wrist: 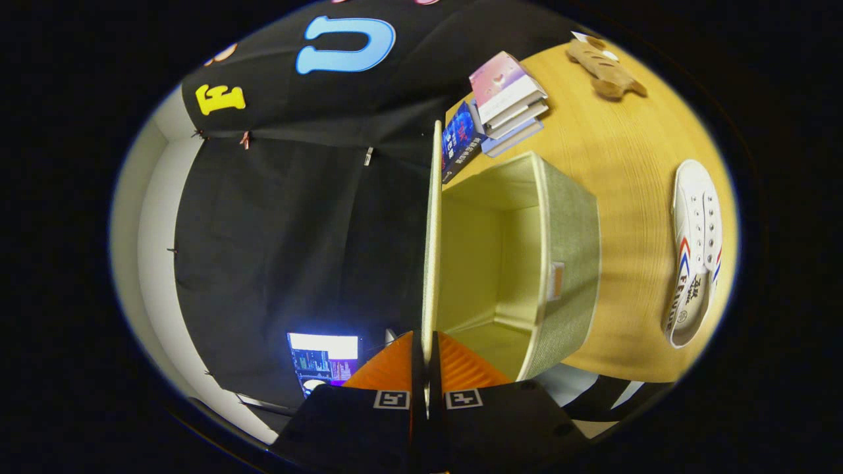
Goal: Open the storage box then place both shoes into the box .Put the left shoe in first, then the right shoe, with the right side of both shoes facing outward in a uniform manner.
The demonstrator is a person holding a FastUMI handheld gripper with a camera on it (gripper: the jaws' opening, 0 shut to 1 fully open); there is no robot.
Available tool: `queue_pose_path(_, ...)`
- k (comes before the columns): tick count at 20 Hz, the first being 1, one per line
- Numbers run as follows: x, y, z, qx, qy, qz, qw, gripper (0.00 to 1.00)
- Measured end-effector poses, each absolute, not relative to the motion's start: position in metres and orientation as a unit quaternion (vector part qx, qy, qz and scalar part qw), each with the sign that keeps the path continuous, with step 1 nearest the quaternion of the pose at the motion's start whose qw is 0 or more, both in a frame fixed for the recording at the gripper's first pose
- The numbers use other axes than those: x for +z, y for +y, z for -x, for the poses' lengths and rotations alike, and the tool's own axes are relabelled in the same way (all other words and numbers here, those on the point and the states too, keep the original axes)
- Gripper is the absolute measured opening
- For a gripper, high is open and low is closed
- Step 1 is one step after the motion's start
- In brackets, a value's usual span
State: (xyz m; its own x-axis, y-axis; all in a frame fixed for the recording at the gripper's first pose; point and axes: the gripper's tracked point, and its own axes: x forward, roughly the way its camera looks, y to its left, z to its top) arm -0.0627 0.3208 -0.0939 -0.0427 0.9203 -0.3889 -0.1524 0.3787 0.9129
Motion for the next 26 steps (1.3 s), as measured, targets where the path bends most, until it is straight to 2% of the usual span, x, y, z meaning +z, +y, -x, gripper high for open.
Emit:
queue_pose_path(9,-0.027,0.433,0.090,0.478,0.545,-0.323,0.608,0.05)
queue_pose_path(19,-0.038,0.546,0.116,0.498,0.542,-0.288,0.612,0.05)
queue_pose_path(22,-0.049,0.556,0.113,0.493,0.533,-0.263,0.635,0.13)
queue_pose_path(26,-0.068,0.527,0.087,0.476,0.497,-0.206,0.696,0.99)
